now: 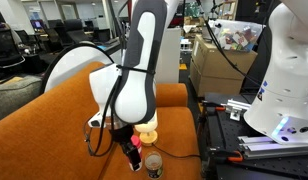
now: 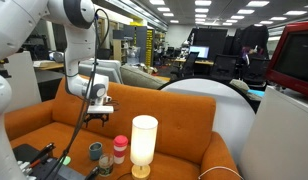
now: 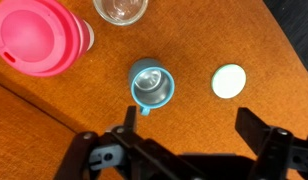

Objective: Move the grey mug towards the end of the couch

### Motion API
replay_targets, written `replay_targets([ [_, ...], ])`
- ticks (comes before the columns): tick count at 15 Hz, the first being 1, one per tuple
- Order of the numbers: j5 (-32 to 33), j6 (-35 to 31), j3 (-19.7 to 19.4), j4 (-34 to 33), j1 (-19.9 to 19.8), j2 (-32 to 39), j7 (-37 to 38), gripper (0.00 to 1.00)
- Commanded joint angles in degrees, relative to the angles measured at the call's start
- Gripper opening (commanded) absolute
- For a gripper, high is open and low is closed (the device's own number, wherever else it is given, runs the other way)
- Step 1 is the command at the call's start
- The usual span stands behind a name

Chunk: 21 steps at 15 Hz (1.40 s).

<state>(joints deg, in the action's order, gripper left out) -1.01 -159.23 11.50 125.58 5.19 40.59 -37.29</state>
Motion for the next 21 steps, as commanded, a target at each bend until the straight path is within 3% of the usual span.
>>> replay_targets([
  [1, 3.33, 0.15, 1.58, -0.18, -1.93, 0.26, 2.46, 1.00],
  [9, 4.57, -1.37, 0.79, -0.65, -1.09, 0.41, 2.85, 1.00],
  [21, 12.36, 1.81, 0.78, -17.14, -0.27, 16.86, 4.16, 1.00],
])
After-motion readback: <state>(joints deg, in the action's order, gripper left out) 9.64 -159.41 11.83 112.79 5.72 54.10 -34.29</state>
